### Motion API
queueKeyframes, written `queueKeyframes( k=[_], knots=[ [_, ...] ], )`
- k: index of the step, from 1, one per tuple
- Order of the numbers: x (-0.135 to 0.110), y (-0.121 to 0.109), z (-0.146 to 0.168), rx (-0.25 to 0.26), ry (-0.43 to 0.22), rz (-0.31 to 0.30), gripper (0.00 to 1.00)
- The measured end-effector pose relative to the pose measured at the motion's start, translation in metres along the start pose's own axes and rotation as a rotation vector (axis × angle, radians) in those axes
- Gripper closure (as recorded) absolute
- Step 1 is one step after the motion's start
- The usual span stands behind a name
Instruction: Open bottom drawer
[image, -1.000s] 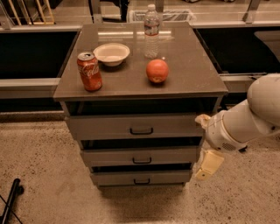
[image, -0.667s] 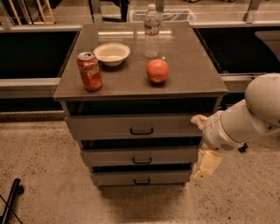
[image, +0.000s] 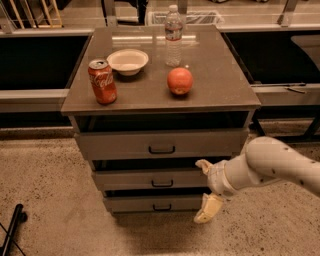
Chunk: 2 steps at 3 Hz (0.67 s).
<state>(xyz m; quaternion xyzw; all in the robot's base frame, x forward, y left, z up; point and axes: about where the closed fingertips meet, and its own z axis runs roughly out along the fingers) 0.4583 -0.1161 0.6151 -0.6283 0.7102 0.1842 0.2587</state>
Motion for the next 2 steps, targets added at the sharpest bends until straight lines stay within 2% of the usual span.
queueKeyframes(
  k=[1,2],
  knots=[
    [0.028,-0.011,0.060,-0.032,-0.073,-0.027,0.00],
    [0.044,0.004,0.092,-0.086,-0.104,0.005,0.00]
  ],
)
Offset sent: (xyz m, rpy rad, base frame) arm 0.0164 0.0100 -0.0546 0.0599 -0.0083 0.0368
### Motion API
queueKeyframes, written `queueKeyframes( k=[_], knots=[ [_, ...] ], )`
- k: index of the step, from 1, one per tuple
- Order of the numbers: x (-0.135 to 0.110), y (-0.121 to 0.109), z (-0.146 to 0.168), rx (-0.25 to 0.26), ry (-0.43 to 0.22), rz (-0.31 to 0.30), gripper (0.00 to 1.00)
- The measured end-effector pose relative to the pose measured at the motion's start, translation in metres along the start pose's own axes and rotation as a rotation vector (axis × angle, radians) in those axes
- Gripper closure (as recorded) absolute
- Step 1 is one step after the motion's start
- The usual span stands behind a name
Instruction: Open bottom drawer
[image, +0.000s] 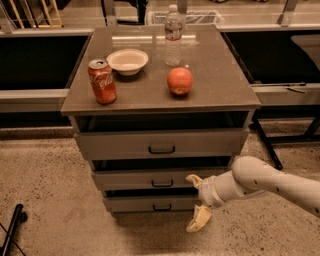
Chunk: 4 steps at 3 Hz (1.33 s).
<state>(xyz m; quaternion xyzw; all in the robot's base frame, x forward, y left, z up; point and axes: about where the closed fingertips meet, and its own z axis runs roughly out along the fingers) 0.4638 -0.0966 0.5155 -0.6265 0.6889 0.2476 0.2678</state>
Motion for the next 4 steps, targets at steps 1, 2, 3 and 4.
queueKeyframes(
  k=[1,2,3,4],
  knots=[
    [0.000,0.000,0.000,0.000,0.000,0.000,0.00],
    [0.023,-0.011,0.026,-0.004,-0.023,-0.011,0.00],
    [0.071,-0.036,0.056,0.036,-0.094,-0.081,0.00],
    [0.114,-0.044,0.096,0.021,-0.170,-0.176,0.00]
  ],
)
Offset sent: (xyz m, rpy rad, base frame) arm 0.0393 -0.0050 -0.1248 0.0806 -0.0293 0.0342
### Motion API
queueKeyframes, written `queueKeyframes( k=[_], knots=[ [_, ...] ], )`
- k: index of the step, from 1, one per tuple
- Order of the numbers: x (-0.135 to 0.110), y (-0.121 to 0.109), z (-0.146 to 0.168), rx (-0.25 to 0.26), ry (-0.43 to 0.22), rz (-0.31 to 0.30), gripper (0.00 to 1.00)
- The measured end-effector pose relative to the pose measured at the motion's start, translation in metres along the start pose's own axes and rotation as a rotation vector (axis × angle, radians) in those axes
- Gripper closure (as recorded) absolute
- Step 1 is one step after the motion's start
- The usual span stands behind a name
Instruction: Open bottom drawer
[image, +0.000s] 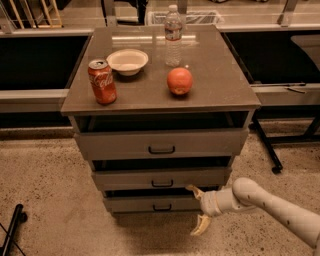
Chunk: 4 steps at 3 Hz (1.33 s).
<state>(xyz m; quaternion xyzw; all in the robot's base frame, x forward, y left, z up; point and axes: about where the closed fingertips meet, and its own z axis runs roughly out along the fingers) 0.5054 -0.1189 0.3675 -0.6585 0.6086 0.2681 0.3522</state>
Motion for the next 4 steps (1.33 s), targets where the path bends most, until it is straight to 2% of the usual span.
queueKeyframes(
  k=[1,2,3,4],
  knots=[
    [0.026,0.012,0.020,-0.053,-0.129,-0.057,0.00],
    [0.032,0.010,0.021,-0.047,-0.112,-0.065,0.00],
    [0.066,0.002,0.023,-0.019,-0.019,-0.117,0.00],
    [0.107,-0.014,0.016,0.017,0.107,-0.173,0.00]
  ],
)
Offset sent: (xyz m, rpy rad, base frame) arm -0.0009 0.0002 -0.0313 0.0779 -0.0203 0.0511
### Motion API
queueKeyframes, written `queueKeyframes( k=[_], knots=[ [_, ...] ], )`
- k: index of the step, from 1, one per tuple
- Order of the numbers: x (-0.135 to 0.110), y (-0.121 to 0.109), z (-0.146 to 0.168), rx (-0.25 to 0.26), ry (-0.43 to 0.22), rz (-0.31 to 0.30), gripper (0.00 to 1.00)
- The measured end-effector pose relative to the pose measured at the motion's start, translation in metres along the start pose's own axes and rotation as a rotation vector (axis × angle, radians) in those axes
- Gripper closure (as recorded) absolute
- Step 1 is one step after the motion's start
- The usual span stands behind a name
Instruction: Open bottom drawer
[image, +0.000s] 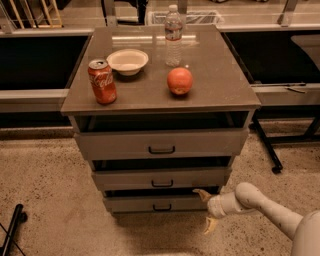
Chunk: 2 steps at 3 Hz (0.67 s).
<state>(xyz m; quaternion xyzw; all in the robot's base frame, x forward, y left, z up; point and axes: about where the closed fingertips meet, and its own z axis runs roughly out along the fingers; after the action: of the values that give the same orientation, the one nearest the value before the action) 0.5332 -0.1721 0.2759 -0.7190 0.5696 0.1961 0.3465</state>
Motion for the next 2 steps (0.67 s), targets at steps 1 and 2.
queueKeyframes(
  k=[1,2],
  knots=[
    [0.053,-0.010,0.005,0.002,0.101,-0.031,0.00],
    [0.095,-0.014,0.018,0.004,0.147,-0.013,0.00]
  ],
)
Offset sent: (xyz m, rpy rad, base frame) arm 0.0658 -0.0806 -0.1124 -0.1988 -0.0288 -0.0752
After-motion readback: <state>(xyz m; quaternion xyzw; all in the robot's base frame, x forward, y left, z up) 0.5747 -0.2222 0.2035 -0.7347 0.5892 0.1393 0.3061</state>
